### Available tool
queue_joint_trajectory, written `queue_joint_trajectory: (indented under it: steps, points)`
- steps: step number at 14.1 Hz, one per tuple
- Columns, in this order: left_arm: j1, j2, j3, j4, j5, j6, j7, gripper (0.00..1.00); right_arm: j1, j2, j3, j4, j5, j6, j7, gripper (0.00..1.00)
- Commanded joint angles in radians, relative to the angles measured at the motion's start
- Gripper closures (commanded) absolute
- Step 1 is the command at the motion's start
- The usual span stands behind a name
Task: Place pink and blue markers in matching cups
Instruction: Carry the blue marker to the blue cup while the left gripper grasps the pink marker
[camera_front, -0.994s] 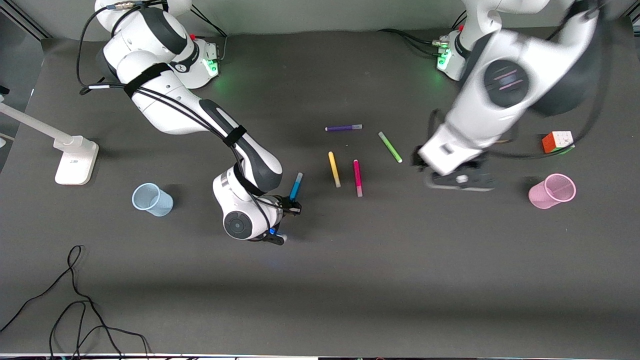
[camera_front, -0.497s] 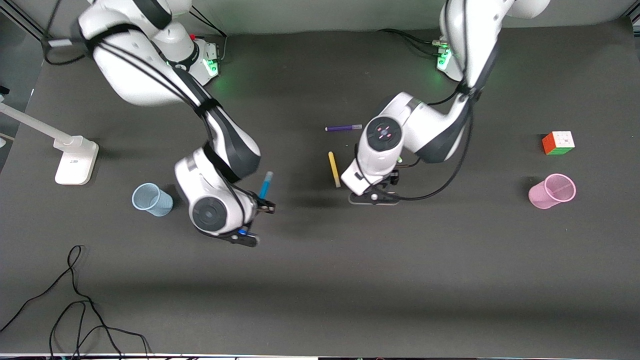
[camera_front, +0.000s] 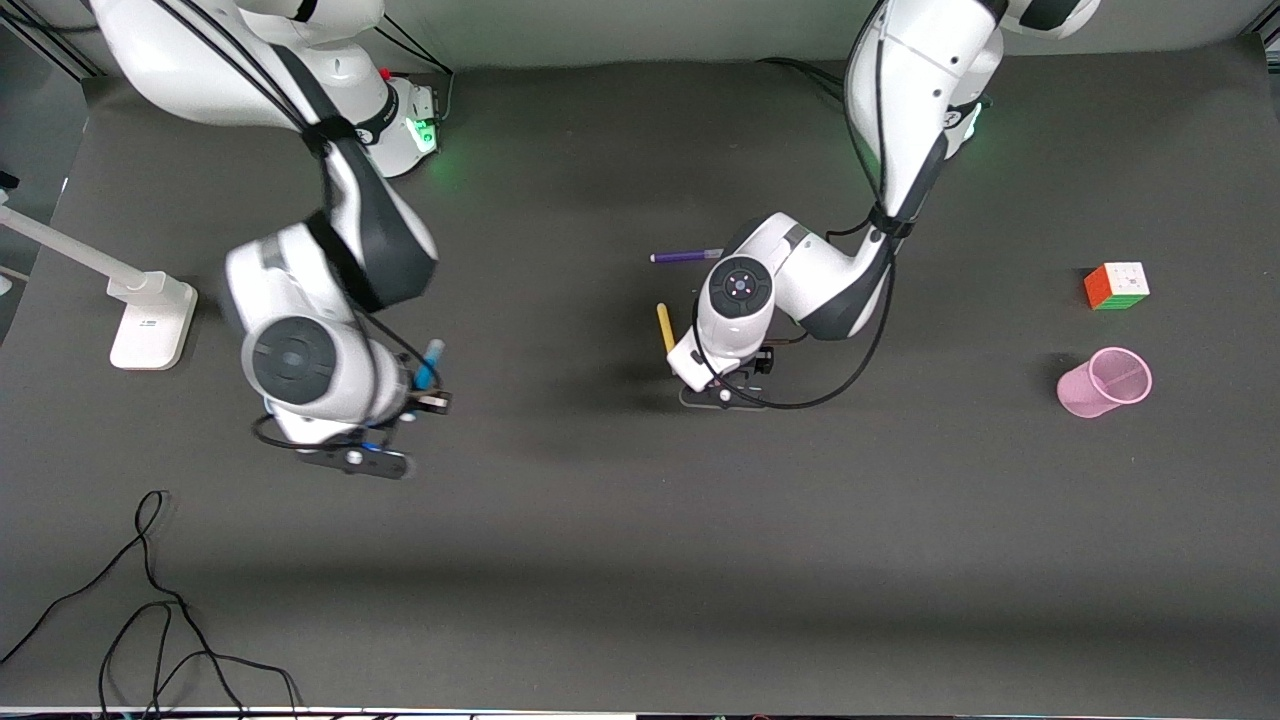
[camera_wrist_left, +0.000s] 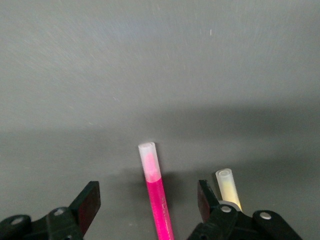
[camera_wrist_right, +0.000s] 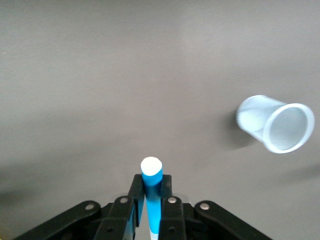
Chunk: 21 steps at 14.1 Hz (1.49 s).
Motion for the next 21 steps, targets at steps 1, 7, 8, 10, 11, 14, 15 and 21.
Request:
queue_joint_trajectory:
  steps: [1, 7, 8, 10, 11, 14, 15, 21]
  points:
    - [-0.023, -0.025, 0.017, -0.076, -0.001, 0.068, -0.017, 0.13, 0.004, -0.217, -0.071, -0.268, -0.020, 0.143, -0.122, 1.00]
    - [-0.023, -0.020, 0.017, -0.076, -0.001, 0.074, -0.017, 0.60, 0.005, -0.463, -0.320, -0.673, -0.020, 0.604, -0.541, 1.00]
    - [-0.023, -0.020, 0.015, -0.076, -0.001, 0.074, -0.017, 0.75, 0.005, -0.474, -0.354, -0.716, -0.020, 0.682, -0.604, 1.00]
    - [-0.021, -0.020, 0.015, -0.076, -0.001, 0.072, -0.019, 1.00, 0.005, -0.474, -0.413, -0.779, -0.018, 0.820, -0.702, 1.00]
    - [-0.021, -0.020, 0.017, -0.076, -0.001, 0.074, -0.019, 1.00, 0.005, -0.471, -0.421, -0.804, -0.018, 0.875, -0.712, 1.00]
    - [-0.020, -0.020, 0.015, -0.076, -0.001, 0.074, -0.037, 1.00, 0.005, -0.447, -0.423, -0.891, -0.016, 1.096, -0.712, 1.00]
    - [-0.020, -0.023, 0.015, -0.075, -0.001, 0.072, -0.045, 1.00, 0.004, -0.431, -0.423, -0.907, -0.016, 1.150, -0.710, 1.00]
    - [0.028, -0.158, 0.019, -0.007, -0.001, -0.137, -0.029, 1.00, 0.004, -0.362, -0.423, -0.980, -0.010, 1.343, -0.700, 1.00]
